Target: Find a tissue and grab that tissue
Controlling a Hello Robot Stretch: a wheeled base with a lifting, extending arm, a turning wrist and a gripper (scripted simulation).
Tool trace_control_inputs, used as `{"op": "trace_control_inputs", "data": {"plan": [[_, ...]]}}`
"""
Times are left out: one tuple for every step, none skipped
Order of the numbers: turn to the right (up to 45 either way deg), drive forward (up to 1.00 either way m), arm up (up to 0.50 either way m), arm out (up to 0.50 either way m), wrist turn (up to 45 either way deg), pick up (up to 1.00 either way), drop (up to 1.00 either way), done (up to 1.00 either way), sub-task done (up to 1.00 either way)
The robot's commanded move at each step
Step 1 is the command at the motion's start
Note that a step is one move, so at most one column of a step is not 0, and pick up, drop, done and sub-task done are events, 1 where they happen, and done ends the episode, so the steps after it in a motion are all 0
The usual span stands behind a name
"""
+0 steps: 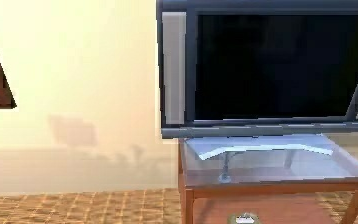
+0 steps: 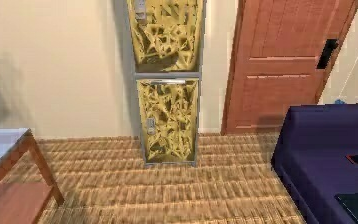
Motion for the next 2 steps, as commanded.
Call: {"op": "trace_control_inputs", "data": {"plan": [[-45.0,0.0,0.0,0.0,0.0,0.0,0.0,0.0,0.0],[-18.0,0.0,0.0,0.0,0.0,0.0,0.0,0.0,0.0]]}}
